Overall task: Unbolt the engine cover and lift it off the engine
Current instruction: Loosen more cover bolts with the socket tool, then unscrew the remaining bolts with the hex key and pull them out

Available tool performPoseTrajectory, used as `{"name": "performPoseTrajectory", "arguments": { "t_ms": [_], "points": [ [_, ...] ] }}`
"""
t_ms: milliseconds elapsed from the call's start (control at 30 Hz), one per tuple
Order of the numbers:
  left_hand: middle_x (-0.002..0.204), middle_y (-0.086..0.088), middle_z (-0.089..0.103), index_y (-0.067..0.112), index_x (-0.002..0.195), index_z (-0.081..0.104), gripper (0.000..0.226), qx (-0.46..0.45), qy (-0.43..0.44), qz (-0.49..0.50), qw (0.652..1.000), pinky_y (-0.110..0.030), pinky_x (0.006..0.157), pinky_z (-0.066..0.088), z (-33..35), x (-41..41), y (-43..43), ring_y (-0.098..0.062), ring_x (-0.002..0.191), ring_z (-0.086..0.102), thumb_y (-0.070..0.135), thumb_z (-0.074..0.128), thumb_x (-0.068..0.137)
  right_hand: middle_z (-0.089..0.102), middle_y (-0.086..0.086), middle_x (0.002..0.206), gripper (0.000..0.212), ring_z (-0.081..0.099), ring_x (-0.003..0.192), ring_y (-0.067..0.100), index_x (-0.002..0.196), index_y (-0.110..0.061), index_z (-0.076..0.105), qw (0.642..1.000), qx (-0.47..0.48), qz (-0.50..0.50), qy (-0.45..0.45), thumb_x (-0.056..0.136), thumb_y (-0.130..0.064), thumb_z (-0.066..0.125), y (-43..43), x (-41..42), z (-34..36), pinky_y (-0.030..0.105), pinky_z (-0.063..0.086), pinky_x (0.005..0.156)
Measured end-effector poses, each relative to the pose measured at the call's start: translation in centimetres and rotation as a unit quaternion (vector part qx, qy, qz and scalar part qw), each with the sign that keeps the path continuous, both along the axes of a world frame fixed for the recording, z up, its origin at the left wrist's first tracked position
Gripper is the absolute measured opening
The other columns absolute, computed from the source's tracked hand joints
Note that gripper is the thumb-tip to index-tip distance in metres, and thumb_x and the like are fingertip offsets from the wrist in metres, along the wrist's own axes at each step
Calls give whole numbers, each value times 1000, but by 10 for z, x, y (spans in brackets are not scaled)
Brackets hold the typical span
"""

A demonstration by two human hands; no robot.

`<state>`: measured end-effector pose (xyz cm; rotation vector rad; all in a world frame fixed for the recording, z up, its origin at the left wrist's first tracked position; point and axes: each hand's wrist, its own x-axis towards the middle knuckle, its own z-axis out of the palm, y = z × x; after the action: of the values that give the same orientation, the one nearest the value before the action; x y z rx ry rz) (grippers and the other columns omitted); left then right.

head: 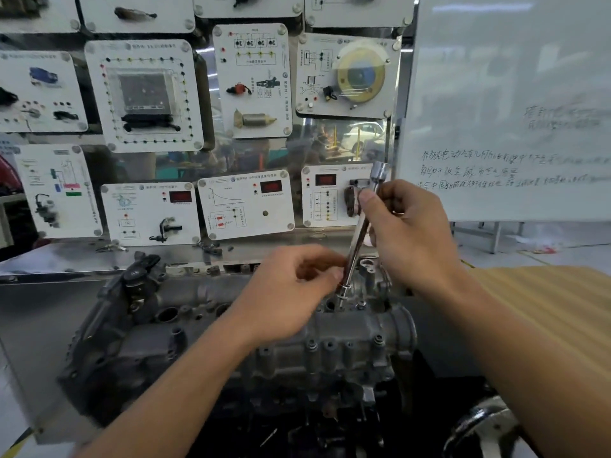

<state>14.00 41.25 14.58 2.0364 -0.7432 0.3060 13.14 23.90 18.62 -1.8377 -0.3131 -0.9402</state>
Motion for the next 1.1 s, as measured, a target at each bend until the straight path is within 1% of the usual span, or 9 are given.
{"name": "performPoseTrajectory", "arguments": {
  "t_ms": [133, 200, 333, 500, 600, 800, 900, 1033, 1100],
  "points": [
    [97, 1, 77, 19, 112, 72, 18, -63, 112, -153, 980, -22, 65, 55, 3, -20, -58, -13, 83, 72, 16, 59, 99, 54, -11, 52, 31, 49, 51, 6, 72, -17, 63, 998, 18, -61, 5, 97, -36, 57, -43, -18, 5, 27, 42, 52],
    [89, -1, 76, 13, 105, 69, 12, -60, 128, -184, 973, -23, 57, 54, -7, -26, -97, -18, 69, 70, 13, 59, 99, 53, -6, 51, 36, 50, 51, 14, 71, -9, 62, 995, 58, -77, 40, 97, -35, 57, -79, -31, 1, 37, 41, 52],
    [77, -3, 71, 11, 97, 66, 15, -41, 136, -234, 962, -25, 42, 47, -42, -40, -178, -20, 47, 60, 22, 56, 101, 55, -3, 45, 39, 53, 49, 18, 70, -5, 60, 968, 93, -181, 145, 97, -32, 54, -162, -70, -26, 36, 39, 50],
    [68, 2, 72, 30, 96, 69, 12, 35, 152, -307, 939, -24, 47, 51, -101, -75, -281, -15, 50, 66, 28, 58, 100, 49, 3, 63, 24, 51, 37, 9, 75, -13, 52, 892, 223, -291, 266, 98, -17, 51, -274, -147, -83, 21, 35, 39],
    [66, 1, 71, 30, 94, 67, 10, 97, 150, -335, 925, -24, 50, 53, -131, -107, -339, -9, 54, 66, 26, 59, 99, 48, 3, 65, 15, 50, 48, 13, 82, -13, 51, 837, 278, -344, 322, 97, -16, 50, -325, -200, -118, 21, 31, 41],
    [90, 8, 72, 27, 101, 74, 14, 182, 47, -332, 924, -22, 66, 46, -170, -140, -400, -13, 87, 66, 35, 63, 95, 46, 0, 56, 14, 43, 37, 9, 81, -12, 53, 751, 400, -376, 367, 95, -10, 51, -370, -271, -157, 18, 24, 39],
    [90, 12, 70, 29, 101, 76, 17, 212, 26, -359, 909, -18, 66, 44, -182, -146, -409, -9, 86, 63, 38, 66, 91, 47, 0, 55, 15, 41, 30, 9, 77, -11, 55, 725, 404, -394, 394, 92, -13, 56, -376, -286, -166, 16, 25, 36],
    [94, 11, 66, 38, 97, 73, 17, 236, 6, -393, 889, -27, 78, 49, -191, -145, -412, -5, 86, 59, 50, 68, 87, 47, 0, 58, 17, 39, 31, 9, 77, -12, 56, 713, 385, -408, 421, 92, -20, 58, -385, -300, -176, 15, 24, 33],
    [90, 13, 65, 40, 96, 72, 16, 210, 22, -394, 895, -18, 69, 45, -190, -145, -415, 0, 81, 59, 52, 68, 85, 49, 2, 60, 20, 40, 31, 9, 80, -12, 55, 711, 377, -418, 422, 95, -25, 57, -389, -307, -181, 15, 25, 33]
  ]
}}
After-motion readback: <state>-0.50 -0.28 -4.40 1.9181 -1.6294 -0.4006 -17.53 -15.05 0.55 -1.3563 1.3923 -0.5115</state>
